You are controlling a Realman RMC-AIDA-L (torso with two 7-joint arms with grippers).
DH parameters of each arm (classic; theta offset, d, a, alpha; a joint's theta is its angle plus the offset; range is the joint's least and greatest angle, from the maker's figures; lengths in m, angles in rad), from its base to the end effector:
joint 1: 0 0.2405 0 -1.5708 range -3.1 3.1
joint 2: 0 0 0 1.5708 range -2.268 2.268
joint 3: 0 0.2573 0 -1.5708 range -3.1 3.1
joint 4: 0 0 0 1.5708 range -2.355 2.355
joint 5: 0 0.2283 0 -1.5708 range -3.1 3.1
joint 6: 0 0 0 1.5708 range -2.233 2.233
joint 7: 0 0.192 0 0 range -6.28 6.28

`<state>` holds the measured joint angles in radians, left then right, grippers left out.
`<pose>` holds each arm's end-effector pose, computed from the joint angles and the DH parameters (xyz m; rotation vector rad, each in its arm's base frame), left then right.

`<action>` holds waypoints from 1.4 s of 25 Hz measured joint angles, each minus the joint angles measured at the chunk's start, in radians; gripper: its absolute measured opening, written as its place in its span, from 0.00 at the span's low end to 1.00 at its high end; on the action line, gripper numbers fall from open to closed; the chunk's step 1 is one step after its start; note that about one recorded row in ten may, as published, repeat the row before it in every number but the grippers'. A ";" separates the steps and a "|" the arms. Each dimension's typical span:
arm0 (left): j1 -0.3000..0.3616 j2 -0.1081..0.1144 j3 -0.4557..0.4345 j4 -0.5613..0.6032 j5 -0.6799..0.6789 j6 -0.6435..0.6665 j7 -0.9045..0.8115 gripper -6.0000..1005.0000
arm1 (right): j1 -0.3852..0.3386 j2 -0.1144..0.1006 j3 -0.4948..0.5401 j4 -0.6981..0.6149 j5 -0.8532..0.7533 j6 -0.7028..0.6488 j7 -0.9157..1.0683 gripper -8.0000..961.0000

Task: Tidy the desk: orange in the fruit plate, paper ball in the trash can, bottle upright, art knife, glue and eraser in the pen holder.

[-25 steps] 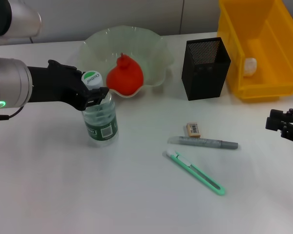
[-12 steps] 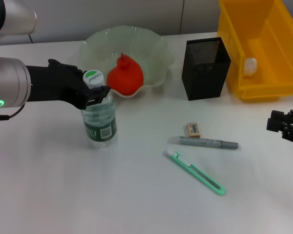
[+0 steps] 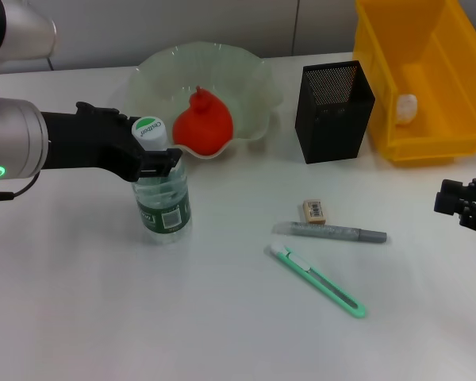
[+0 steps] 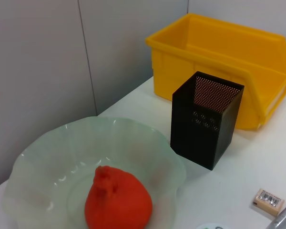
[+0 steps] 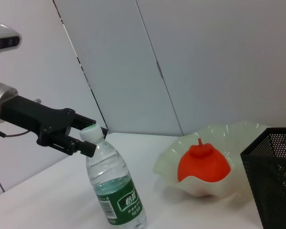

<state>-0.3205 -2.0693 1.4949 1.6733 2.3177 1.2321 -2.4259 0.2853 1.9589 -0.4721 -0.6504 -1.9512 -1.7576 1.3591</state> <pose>-0.1435 0.3767 -0.0229 -2.5577 -0.5868 -0.0690 0.3414 0.2916 0.0455 -2.4665 0.8161 0.8091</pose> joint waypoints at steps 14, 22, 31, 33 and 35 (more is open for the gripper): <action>0.001 -0.002 -0.011 0.019 -0.001 -0.031 -0.001 0.67 | -0.008 0.000 0.016 0.000 0.000 -0.021 0.000 0.29; -0.001 0.002 -0.021 0.089 0.006 -0.048 0.014 0.67 | -0.008 0.000 0.027 0.000 0.000 -0.031 0.008 0.29; 0.000 0.002 -0.068 0.114 -0.069 -0.070 0.039 0.66 | -0.011 0.003 0.028 0.000 0.000 -0.031 0.013 0.29; 0.011 0.003 -0.112 0.114 -0.150 -0.063 0.072 0.65 | -0.012 0.004 0.029 0.000 0.000 -0.031 0.014 0.29; 0.027 0.003 -0.140 0.114 -0.212 -0.061 0.100 0.61 | -0.012 0.004 0.029 0.000 0.000 -0.031 0.014 0.29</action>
<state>-0.2933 -2.0662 1.3552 1.7875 2.1054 1.1707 -2.3256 0.2730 1.9632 -0.4433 -0.6504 -1.9512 -1.7887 1.3728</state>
